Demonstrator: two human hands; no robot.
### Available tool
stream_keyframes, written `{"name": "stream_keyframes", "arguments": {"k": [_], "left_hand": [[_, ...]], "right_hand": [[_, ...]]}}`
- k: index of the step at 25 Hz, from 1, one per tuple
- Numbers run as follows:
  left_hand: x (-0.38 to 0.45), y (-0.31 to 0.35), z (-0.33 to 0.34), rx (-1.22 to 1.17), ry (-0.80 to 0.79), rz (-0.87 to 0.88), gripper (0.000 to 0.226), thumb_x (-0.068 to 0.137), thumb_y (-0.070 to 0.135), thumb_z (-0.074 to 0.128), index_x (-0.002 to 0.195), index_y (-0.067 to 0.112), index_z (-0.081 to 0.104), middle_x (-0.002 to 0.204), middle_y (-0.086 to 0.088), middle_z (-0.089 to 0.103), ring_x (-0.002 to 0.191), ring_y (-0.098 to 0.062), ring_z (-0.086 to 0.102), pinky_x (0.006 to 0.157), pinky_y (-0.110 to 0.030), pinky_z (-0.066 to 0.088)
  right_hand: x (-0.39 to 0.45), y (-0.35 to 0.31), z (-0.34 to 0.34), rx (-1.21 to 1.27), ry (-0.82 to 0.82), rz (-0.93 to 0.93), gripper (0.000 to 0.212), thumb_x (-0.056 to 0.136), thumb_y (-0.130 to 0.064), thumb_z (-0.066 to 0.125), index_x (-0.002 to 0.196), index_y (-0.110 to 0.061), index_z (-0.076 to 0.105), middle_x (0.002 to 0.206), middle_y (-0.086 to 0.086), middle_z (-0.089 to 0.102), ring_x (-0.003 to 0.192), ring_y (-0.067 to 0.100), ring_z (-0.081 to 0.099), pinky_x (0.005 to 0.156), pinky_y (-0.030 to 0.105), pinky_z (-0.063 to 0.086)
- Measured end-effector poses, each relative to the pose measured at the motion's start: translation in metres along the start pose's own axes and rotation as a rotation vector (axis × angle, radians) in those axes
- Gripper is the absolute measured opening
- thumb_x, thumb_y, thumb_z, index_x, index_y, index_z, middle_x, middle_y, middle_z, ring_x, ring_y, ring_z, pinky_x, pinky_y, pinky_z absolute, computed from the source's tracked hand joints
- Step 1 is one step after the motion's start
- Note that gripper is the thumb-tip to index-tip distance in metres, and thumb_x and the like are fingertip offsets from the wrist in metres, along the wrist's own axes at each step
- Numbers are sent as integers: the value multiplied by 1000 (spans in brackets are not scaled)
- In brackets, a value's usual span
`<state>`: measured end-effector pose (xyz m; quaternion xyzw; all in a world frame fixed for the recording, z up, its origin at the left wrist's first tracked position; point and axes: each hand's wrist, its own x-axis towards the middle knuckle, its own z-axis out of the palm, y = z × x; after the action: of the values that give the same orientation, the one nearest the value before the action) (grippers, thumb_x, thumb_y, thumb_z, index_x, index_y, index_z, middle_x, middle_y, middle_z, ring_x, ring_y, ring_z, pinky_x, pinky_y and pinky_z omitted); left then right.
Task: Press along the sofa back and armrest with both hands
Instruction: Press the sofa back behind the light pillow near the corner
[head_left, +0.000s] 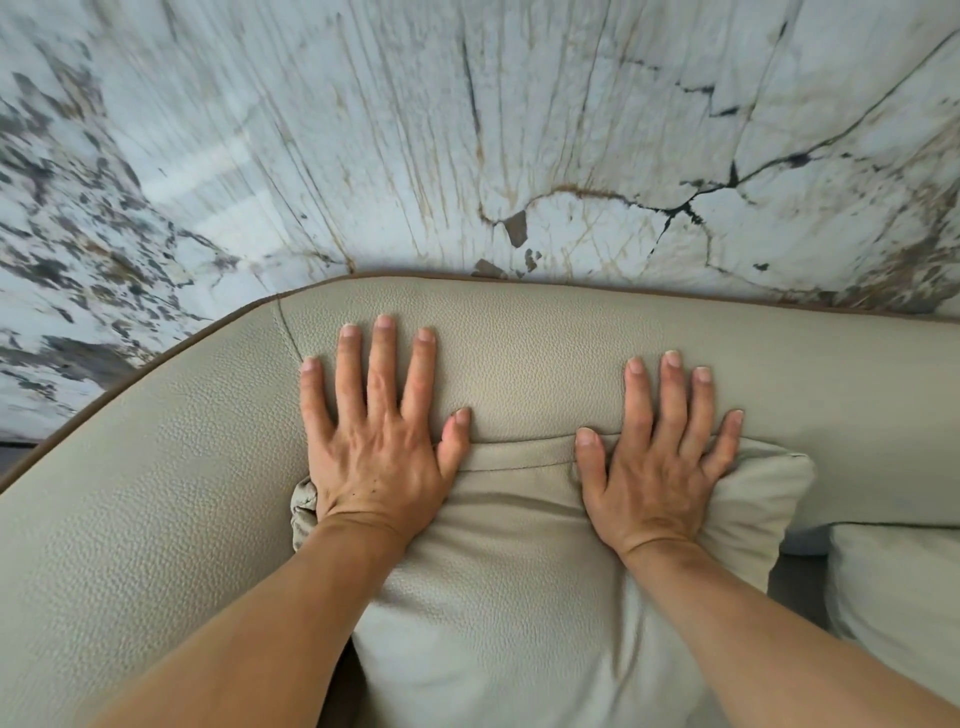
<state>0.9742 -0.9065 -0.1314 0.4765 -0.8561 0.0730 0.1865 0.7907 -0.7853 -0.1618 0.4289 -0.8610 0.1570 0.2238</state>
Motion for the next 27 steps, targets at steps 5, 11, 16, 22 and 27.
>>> {"name": "stream_keyframes", "arguments": {"k": [5, 11, 16, 22, 27], "left_hand": [[0, 1, -16, 76, -158, -16, 71, 93, 61, 16, 154, 25, 7, 162, -10, 14, 148, -32, 5, 118, -54, 0], [-13, -3, -56, -117, -480, -22, 70, 89, 63, 2, 152, 33, -8, 162, 6, -15, 147, -17, -20, 118, -43, -14], [-71, -10, -118, -105, -754, -9, 67, 94, 62, 7, 153, 33, -7, 163, 6, -9, 148, -18, -16, 117, -44, -13], [-114, -34, -209, 8, -800, 122, 69, 93, 64, 10, 152, 34, -9, 163, 5, -10, 147, -19, -17, 117, -46, -11], [-133, -37, -303, 16, -755, 150, 69, 91, 66, 9, 151, 35, -7, 163, 5, -6, 148, -20, -14, 117, -46, -11]], "right_hand": [[1, -2, -13, 58, -120, 17, 72, 89, -57, 30, 151, -22, 20, 160, 10, 18, 147, 30, 8, 115, 58, 0], [11, 2, -55, -25, -477, -11, 72, 93, -62, 16, 153, -31, -7, 162, -2, -15, 146, 21, -17, 117, 54, -4], [-4, -5, -125, 36, -774, 121, 68, 94, -62, 7, 154, -30, -2, 163, -3, -7, 148, 23, -10, 114, 55, -10], [-52, -21, -225, 126, -950, 194, 70, 93, -65, 7, 153, -32, -6, 163, -4, -12, 148, 21, -15, 113, 55, -12], [-60, -29, -333, 107, -974, 189, 71, 92, -66, 6, 153, -32, -4, 163, -3, -11, 148, 22, -14, 113, 56, -13]]}}
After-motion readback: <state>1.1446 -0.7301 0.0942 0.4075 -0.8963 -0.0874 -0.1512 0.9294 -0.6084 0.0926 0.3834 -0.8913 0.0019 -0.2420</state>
